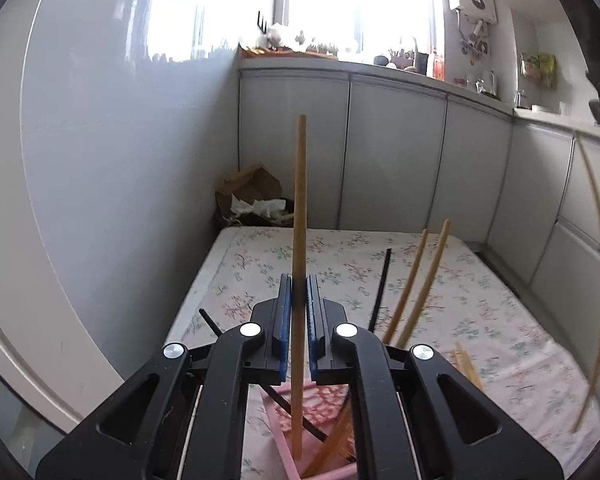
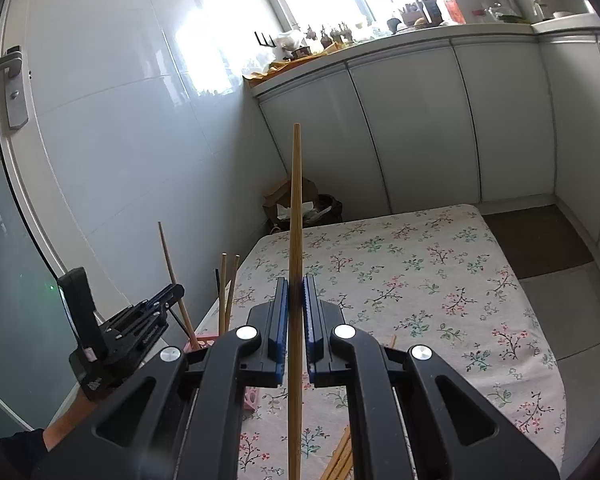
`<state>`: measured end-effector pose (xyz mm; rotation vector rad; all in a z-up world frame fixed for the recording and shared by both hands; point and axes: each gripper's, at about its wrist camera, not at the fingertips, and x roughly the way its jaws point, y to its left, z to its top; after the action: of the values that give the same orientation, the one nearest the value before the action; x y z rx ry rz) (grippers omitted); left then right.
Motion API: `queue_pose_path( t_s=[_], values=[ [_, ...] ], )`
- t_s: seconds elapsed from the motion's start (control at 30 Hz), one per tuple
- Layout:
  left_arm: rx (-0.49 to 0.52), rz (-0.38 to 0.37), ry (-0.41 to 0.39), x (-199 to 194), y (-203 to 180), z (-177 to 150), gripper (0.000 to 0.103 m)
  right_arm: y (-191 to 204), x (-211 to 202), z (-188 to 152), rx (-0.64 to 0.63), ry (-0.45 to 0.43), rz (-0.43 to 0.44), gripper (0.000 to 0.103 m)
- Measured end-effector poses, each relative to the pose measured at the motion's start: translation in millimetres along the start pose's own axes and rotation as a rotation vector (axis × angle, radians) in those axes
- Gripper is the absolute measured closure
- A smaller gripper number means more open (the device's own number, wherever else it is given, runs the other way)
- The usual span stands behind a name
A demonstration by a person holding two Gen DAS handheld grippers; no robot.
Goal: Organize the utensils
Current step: 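Lift both bamboo chopsticks upright toward the pink cup, then lower both chopsticks into the pink cup and open both tools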
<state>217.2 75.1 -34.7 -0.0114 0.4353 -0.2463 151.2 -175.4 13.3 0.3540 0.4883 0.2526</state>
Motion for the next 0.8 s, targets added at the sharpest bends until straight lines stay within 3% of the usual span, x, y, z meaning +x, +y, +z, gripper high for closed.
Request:
queue_pose_path(
  t_s=[0.27,0.4,0.43,0.53,0.67,0.8],
  values=[
    [-0.144,-0.086,0.022,-31.6,8.3,24.9,0.079,10.6,8.6,-9.0,-0.025,0.02,-0.001,0.096],
    [-0.219,-0.086,0.034,-44.7,18.4,34.9,0.078,14.7,16.1,-13.1,0.003,0.031,0.016,0.096],
    [-0.249,-0.076,0.048,-47.6,21.7,37.9,0.072,15.8,17.8,-13.5,0.015,0.029,0.024,0.096],
    [-0.29,-0.009,0.132,-50.4,23.5,42.6,0.037,21.7,24.8,-13.9,0.051,0.007,0.045,0.096],
    [-0.232,0.014,0.246,-42.4,12.6,38.6,0.037,38.6,39.3,-14.4,0.069,-0.058,0.062,0.096],
    [-0.223,0.026,0.264,-44.1,15.1,39.6,0.035,56.2,51.6,-10.1,0.087,-0.129,0.09,0.096]
  ],
)
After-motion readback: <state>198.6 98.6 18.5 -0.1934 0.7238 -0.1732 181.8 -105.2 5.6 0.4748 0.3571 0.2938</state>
